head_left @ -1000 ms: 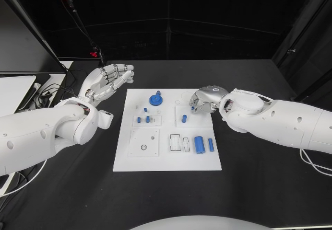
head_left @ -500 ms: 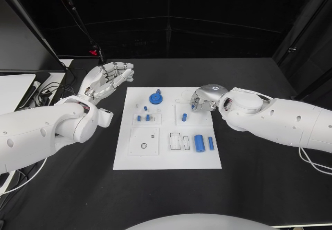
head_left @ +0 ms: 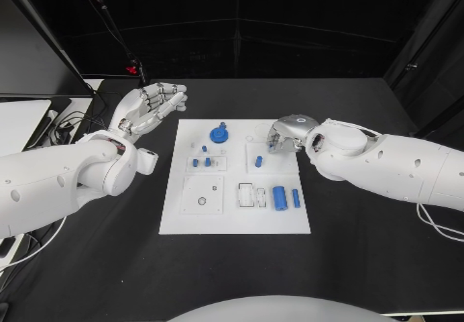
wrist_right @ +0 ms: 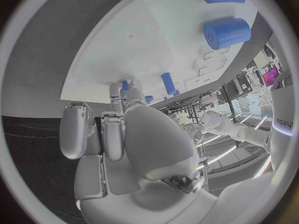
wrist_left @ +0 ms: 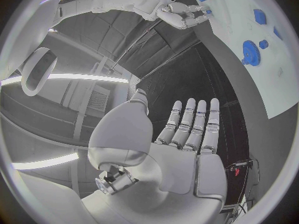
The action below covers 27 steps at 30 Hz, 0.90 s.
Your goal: Assemble the parts on the task board
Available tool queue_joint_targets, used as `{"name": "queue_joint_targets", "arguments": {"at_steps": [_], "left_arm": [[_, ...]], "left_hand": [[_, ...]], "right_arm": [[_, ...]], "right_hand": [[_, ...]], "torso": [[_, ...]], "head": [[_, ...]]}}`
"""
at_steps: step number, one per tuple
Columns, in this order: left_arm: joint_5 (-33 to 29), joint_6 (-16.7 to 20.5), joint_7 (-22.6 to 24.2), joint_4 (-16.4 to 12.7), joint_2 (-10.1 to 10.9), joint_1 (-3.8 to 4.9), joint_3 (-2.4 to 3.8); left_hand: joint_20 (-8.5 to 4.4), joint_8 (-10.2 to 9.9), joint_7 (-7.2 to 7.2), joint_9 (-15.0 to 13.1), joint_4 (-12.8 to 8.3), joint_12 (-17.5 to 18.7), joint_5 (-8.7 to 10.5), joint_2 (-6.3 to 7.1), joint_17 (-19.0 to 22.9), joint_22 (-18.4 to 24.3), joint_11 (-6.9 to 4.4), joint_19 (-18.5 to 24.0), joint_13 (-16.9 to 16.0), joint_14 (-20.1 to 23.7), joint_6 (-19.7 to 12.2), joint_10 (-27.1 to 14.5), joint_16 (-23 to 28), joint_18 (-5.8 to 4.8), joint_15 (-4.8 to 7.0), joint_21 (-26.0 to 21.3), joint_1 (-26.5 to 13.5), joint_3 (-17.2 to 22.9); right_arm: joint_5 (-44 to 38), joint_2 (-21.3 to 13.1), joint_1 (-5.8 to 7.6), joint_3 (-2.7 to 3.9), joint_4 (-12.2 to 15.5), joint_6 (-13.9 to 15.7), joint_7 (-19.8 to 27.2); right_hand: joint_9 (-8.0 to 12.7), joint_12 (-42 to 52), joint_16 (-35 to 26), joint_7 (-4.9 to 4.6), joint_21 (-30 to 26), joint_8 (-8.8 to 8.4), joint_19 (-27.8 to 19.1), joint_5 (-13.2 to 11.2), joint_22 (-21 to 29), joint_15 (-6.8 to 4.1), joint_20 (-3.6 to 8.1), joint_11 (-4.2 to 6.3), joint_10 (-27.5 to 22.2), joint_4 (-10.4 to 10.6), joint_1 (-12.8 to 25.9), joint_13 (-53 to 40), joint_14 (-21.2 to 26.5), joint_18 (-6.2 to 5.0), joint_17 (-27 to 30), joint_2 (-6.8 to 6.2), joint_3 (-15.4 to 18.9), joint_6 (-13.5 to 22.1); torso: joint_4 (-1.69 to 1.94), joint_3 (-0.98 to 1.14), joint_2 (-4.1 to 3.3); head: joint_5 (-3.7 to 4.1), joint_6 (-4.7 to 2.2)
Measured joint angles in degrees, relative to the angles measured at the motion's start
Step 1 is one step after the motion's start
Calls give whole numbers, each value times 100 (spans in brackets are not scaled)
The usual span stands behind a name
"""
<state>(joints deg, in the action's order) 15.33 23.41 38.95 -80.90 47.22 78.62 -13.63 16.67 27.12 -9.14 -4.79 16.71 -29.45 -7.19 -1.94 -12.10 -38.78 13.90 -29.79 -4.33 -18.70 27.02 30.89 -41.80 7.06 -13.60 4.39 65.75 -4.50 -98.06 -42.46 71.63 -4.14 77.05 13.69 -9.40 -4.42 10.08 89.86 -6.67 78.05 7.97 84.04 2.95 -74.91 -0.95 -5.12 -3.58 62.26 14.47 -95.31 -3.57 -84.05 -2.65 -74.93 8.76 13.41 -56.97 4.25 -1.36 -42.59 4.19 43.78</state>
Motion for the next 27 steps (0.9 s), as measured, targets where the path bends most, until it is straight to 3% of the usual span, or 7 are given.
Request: {"name": "queue_joint_targets", "arguments": {"at_steps": [14, 27], "left_arm": [[-1, -3, 0, 10, -2, 0, 0], [-3, -9, 0, 20, -5, 0, 0]], "left_hand": [[-20, 21, 0, 1, 0, -27, -21, -30, 24, 7, 0, -20, 6, 0, 1, 0, -23, 0, 0, 0, 31, -32], [-20, 45, 0, 2, -11, -46, -21, -30, 40, 6, 20, -20, 9, 16, 1, -20, -23, 0, 16, 0, 31, -43]], "right_arm": [[-7, 45, 6, 5, -33, -25, -49], [-12, 65, 15, 14, -30, -104, -163]], "right_hand": [[1, -79, 0, 21, 0, 0, 0, 0, 0, 0, 0, 20, 148, 16, -143, 11, 0, 0, 1, 7, -16, -60], [12, -194, 0, -41, 0, 0, 0, 0, 0, 38, -1, -9, 400, 32, -234, 13, 7, 0, 2, -37, -32, -146]], "torso": [[0, 0, 1], [1, 0, 5]], "head": [[-4, 30], [9, 48]]}}
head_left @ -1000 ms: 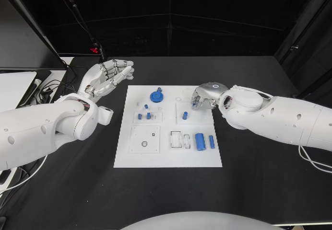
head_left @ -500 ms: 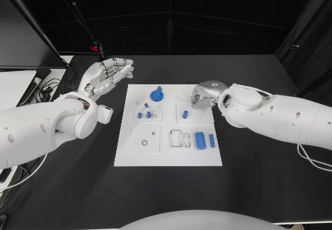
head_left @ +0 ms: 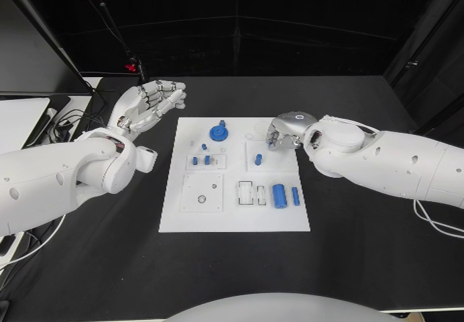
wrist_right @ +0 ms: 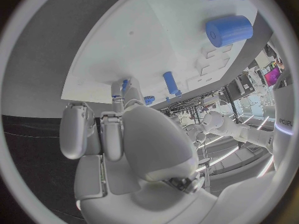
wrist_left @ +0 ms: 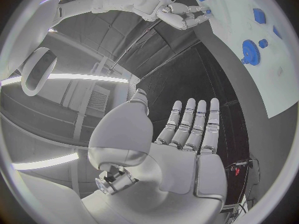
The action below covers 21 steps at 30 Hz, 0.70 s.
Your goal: Assemble the parts on the task board
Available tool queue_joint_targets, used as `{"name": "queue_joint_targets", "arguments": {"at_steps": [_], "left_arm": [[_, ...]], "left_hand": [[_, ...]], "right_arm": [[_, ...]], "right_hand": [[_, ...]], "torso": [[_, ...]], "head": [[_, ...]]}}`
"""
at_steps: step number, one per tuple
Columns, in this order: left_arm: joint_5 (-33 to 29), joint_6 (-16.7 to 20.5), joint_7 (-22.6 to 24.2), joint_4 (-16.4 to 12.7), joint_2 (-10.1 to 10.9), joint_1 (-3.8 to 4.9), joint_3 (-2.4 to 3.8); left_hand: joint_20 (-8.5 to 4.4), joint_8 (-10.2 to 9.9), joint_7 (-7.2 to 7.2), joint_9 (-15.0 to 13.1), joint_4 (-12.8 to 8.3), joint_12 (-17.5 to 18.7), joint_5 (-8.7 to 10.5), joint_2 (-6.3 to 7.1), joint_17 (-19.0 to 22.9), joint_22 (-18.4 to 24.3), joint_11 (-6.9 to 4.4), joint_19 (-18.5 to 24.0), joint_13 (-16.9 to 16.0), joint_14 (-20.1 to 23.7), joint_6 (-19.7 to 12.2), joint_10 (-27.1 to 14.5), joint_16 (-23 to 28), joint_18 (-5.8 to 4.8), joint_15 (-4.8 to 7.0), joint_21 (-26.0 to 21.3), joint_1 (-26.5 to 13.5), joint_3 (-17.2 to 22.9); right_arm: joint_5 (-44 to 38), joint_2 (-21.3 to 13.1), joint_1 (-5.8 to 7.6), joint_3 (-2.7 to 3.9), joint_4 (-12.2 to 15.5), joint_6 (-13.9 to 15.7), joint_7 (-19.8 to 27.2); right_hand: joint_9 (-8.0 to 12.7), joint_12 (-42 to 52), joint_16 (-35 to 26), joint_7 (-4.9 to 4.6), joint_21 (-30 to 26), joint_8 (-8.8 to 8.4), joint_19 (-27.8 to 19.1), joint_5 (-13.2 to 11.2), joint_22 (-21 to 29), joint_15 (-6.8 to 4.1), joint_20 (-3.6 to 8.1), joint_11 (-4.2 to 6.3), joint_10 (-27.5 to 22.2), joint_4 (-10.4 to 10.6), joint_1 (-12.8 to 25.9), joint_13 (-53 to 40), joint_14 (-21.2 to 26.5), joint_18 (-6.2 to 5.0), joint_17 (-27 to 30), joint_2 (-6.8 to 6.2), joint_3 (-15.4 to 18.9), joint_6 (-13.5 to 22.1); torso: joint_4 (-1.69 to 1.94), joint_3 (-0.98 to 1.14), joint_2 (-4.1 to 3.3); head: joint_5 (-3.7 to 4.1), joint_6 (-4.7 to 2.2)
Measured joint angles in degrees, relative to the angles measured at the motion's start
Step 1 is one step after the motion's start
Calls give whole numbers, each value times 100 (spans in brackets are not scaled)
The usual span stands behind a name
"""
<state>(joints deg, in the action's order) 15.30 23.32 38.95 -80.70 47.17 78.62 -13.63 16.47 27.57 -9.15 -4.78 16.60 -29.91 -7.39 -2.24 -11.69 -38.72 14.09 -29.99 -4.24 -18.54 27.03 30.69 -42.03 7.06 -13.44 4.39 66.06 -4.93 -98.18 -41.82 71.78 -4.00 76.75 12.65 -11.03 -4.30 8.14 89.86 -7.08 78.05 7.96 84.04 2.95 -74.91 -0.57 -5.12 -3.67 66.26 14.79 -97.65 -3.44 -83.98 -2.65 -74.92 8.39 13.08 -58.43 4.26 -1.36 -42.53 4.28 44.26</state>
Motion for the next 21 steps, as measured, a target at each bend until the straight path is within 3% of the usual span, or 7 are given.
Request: {"name": "queue_joint_targets", "arguments": {"at_steps": [8, 21], "left_arm": [[0, -3, 0, 5, -3, 0, 0], [-1, -8, 0, 12, -6, 0, 0]], "left_hand": [[0, 0, 0, 0, 10, -10, 0, -23, 14, 5, -21, 0, 2, 0, 0, -21, -42, 0, 0, 23, 24, -22], [21, 30, 21, 6, 9, -31, -22, -30, 35, 10, -21, -21, 7, 0, -21, -21, -43, 1, 0, 23, 30, -22]], "right_arm": [[-14, 16, 5, 7, -1, -31, -54], [-54, 10, -11, 10, 48, -5, -146]], "right_hand": [[-35, -41, 0, 70, 21, 83, 0, -1, 0, 6, 0, 38, 247, -11, -116, -1, -6, 0, -1, 54, -43, -293], [-67, -104, 0, 60, 69, 120, 0, -2, 0, 6, 0, 49, 461, -26, -211, -16, -6, 0, -1, 45, -89, -448]], "torso": [[0, 0, -2], [2, 0, -3]], "head": [[1, 15], [15, 41]]}}
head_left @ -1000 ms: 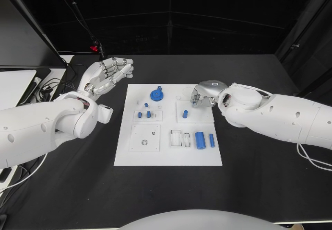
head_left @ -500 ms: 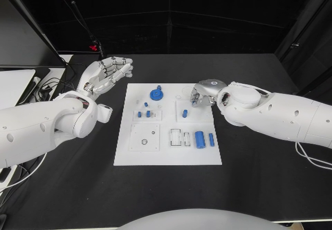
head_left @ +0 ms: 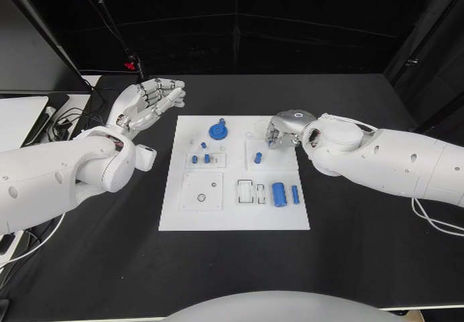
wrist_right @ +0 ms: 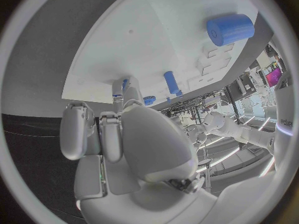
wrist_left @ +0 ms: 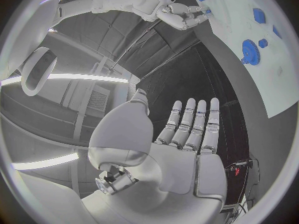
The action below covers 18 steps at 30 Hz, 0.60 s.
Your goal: Assemble the parts on the task board
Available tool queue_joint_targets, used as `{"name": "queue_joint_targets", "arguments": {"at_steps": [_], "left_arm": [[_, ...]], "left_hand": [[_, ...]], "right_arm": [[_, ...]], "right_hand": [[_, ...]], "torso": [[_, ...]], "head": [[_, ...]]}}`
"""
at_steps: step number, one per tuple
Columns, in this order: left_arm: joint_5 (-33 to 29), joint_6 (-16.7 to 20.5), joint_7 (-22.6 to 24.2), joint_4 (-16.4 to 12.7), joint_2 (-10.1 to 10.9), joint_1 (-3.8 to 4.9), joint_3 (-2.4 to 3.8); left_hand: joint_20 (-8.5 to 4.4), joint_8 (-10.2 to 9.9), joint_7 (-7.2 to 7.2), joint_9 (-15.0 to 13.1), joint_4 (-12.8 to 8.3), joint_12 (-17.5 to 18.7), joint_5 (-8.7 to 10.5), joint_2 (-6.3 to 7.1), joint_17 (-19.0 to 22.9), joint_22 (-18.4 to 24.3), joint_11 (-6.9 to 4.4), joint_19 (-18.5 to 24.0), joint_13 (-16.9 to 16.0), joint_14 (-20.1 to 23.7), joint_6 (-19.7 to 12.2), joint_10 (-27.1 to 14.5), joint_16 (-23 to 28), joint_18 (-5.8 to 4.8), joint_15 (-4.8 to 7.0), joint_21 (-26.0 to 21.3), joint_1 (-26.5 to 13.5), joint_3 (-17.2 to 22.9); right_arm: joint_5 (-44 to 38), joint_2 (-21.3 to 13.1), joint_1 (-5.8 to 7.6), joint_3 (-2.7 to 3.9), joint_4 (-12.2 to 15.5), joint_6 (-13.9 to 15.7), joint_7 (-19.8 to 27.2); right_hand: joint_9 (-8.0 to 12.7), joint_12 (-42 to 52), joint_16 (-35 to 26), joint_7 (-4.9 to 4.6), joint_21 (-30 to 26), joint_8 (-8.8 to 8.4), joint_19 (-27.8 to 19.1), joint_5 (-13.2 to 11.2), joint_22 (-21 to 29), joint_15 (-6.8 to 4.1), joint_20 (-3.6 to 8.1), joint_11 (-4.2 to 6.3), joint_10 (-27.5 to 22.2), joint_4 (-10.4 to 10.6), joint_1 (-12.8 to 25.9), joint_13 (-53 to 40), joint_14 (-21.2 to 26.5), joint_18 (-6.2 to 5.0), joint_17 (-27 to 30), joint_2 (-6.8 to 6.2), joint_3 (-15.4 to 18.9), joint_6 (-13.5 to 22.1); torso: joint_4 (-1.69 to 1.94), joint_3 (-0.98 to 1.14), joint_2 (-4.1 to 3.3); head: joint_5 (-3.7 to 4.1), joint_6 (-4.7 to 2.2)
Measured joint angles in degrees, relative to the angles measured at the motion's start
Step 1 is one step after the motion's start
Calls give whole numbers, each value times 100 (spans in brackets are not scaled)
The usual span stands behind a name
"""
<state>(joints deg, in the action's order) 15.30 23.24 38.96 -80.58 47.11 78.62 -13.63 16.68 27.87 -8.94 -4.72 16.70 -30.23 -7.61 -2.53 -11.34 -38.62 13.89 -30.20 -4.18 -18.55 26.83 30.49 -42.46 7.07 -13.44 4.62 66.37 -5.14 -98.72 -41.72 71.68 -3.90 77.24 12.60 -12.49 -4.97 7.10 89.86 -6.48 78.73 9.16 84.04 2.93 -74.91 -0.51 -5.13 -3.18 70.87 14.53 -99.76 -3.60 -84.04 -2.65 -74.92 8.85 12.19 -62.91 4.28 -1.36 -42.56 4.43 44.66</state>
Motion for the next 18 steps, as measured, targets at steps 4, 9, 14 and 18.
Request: {"name": "queue_joint_targets", "arguments": {"at_steps": [4, 9, 14, 18], "left_arm": [[-1, -1, 0, 2, 0, 0, 0], [-1, -2, 0, 2, 0, 0, 0], [-1, -3, 0, 2, 4, 0, 0], [-2, -3, 0, 1, 9, 0, 0]], "left_hand": [[0, 22, 0, 0, -16, -23, 0, -23, 6, 5, 0, 0, 0, 0, 0, 0, 0, 0, 0, 0, 23, -16], [0, 22, 0, 0, 0, -22, -36, -23, 15, 5, 0, 0, 0, -1, 0, 0, -23, 0, -1, 0, 23, -32], [-2, 43, 0, 4, 0, -44, -36, -23, 30, 11, 0, -2, 5, -1, 0, 0, -23, 0, -1, 0, 23, -32], [-20, 43, 0, 6, 0, -50, -36, -23, 35, 11, 0, -20, 5, -1, 0, 0, -23, 0, -1, 0, 23, -32]], "right_arm": [[-3, -16, -12, -4, 26, 42, -24], [-4, -49, -30, -12, 57, 119, -37], [-4, -84, -47, -21, 86, 213, -38], [-3, -124, -59, -31, 119, 288, -37]], "right_hand": [[-2, -24, 0, -6, 0, -4, 0, 0, 0, 0, 0, 0, 0, 0, 0, 6, 0, 0, 0, 0, 0, -6], [-6, -46, 0, -8, 0, -8, 0, 0, 0, 0, 0, 1, 0, 0, 0, 12, 0, 0, 0, 0, 1, -7], [-6, -69, 0, -26, 0, -9, 0, -11, 0, 0, 0, 11, 10, 0, 0, 11, 0, 0, 0, -1, 1, -25], [-4, -69, 0, -27, 0, -10, 0, -20, 0, 0, 0, 12, 10, 16, 1, 11, 0, 0, 0, -1, -15, -25]], "torso": [[0, 0, 0], [0, 0, 1], [-2, 0, 1], [-2, 0, 2]], "head": [[4, 3], [8, 7], [14, 2], [16, 0]]}}
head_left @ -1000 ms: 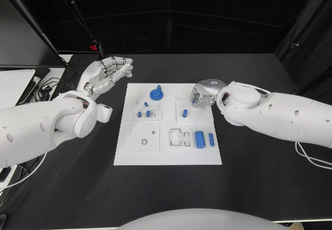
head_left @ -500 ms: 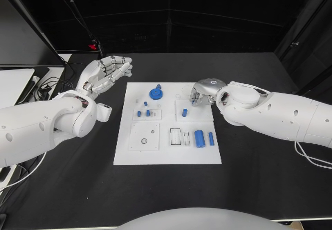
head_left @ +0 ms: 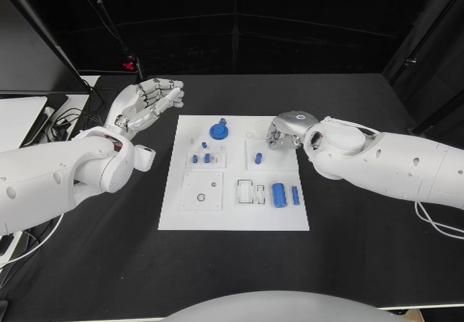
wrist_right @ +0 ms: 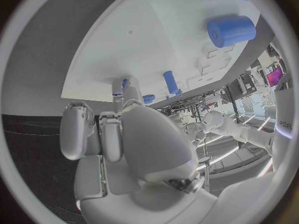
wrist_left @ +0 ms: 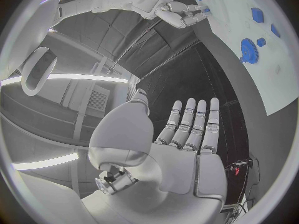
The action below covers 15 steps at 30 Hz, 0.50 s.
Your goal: Assemble the parts on the task board
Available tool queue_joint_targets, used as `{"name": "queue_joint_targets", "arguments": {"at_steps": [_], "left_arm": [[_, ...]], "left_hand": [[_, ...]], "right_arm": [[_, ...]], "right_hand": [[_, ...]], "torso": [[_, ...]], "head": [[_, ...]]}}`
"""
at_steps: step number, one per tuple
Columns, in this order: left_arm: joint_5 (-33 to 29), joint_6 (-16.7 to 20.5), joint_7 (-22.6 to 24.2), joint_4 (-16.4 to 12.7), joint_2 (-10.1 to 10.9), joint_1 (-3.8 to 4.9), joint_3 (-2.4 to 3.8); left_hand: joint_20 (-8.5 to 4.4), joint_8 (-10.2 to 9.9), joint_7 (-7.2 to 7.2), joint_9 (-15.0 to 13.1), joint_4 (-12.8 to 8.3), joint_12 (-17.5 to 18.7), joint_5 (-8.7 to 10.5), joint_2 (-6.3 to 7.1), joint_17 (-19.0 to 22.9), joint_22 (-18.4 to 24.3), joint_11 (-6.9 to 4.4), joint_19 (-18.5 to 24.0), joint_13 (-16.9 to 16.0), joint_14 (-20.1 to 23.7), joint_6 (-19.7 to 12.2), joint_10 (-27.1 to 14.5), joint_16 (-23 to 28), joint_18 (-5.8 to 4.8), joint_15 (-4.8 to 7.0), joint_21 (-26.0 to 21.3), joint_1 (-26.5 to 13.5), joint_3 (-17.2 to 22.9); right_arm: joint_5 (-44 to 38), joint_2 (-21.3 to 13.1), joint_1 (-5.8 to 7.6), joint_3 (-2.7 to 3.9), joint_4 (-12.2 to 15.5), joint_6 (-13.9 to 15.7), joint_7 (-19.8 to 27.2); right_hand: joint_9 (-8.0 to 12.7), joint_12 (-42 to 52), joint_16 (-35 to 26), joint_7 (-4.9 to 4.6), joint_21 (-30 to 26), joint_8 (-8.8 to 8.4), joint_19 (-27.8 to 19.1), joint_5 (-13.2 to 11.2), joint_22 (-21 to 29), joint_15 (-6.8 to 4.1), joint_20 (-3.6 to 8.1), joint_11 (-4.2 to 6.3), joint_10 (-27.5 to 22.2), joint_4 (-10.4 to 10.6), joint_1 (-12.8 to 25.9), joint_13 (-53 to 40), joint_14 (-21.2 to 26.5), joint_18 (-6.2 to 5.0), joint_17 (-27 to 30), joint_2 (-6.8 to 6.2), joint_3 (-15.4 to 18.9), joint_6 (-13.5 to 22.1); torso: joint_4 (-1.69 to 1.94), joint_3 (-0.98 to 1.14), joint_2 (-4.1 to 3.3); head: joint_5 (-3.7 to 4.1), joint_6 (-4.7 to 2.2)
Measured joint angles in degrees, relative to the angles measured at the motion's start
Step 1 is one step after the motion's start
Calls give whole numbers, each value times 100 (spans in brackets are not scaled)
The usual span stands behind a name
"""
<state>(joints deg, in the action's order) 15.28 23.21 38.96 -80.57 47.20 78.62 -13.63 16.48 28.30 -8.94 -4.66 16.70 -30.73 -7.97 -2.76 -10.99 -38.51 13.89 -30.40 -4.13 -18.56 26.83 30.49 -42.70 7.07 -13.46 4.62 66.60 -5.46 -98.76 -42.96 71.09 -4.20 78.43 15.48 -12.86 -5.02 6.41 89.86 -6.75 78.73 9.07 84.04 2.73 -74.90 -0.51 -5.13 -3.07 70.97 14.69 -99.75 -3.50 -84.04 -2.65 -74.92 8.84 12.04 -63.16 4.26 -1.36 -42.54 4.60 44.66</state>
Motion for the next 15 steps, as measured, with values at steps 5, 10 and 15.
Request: {"name": "queue_joint_targets", "arguments": {"at_steps": [5, 10, 15], "left_arm": [[0, 0, 0, -2, 7, 0, 0], [0, 0, 0, -2, 11, 0, 0], [0, 0, 0, -2, 13, 0, 0]], "left_hand": [[0, 0, -21, 0, -1, 0, -34, -23, 10, 6, 0, 0, 0, -1, -21, 0, -23, 0, 0, 0, 24, -32], [0, 0, -21, 0, 0, 0, -33, -23, 10, 6, 0, 0, 0, -1, -21, 0, -23, 0, 0, 0, 23, -32], [0, 0, -21, 0, 0, 0, -33, -23, 10, 5, 0, 0, 0, -1, -21, 0, -23, 0, -1, 0, 23, -31]], "right_arm": [[0, -44, -4, -3, 45, 84, 9], [-13, -73, -7, -3, 75, 152, 16], [-28, -94, -11, -7, 95, 203, 20]], "right_hand": [[1, -31, 0, 1, 33, -17, 0, -8, 0, 0, 0, -20, 20, 0, 0, 0, 0, 0, 0, 0, 0, -1], [4, -64, 0, 11, 65, 5, 0, -13, 0, 0, 0, -41, 40, -6, -64, 0, 0, 0, 0, 1, -51, -54], [4, -80, 0, 10, 65, 6, 0, -14, 0, 0, 0, -21, 60, -6, -109, 0, 0, 0, -2, 30, -52, -55]], "torso": [[-1, 0, -1], [-3, 0, -1], [-3, 0, -1]], "head": [[1, -1], [-2, -2], [-2, 1]]}}
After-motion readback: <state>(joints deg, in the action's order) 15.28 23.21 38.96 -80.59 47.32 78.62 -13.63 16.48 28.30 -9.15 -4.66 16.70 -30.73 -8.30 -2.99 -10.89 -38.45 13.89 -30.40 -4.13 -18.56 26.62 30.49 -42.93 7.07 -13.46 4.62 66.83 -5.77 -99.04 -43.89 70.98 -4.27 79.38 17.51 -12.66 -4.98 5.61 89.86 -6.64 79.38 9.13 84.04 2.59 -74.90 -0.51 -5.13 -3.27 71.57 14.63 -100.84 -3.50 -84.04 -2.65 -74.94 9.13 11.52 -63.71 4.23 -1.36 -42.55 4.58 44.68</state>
